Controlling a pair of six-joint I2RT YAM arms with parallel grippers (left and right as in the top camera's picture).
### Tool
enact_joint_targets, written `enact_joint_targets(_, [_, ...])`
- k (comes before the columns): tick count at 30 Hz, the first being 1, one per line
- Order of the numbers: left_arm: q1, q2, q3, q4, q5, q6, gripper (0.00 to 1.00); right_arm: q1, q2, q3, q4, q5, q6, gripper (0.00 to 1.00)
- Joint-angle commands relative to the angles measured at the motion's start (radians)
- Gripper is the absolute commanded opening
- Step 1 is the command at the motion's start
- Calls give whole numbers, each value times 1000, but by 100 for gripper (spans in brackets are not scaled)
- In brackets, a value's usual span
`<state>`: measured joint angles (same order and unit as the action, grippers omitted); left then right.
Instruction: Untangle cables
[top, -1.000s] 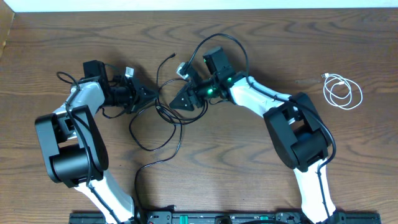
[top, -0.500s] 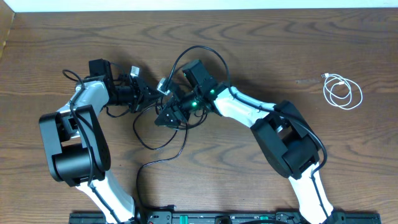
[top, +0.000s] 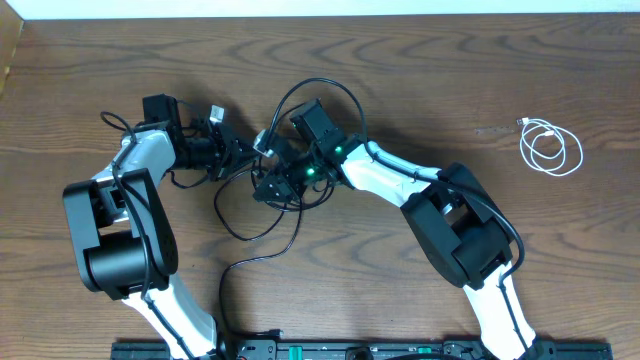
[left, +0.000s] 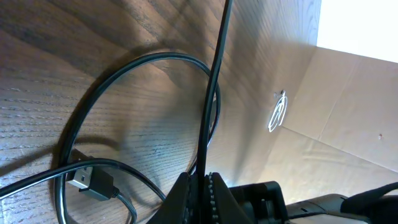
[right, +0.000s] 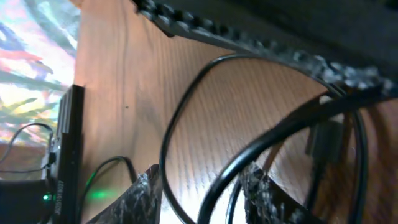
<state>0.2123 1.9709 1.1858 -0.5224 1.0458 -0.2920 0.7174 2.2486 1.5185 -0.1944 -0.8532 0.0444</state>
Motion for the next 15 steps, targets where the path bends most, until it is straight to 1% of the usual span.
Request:
enact_joint_targets(1, [-2,6,-3,1,16,-2,7,3,-37,-23,-4,21,-5,39])
enact_joint_targets(3, [-2,6,-3,1,16,-2,8,3,-37,-32,-4,21,-4,38])
enact_joint_targets(10, [-2,6,-3,2,16,-2,8,4,-37,-39,0,21,-4,26])
enact_joint_targets(13, [-2,6,-3,2,15,-2,8,5,-37,-39,0,21,-4,10])
enact_joint_targets(15, [-2,6,-3,4,16,-2,8,5,-37,-39,0,21,1,3])
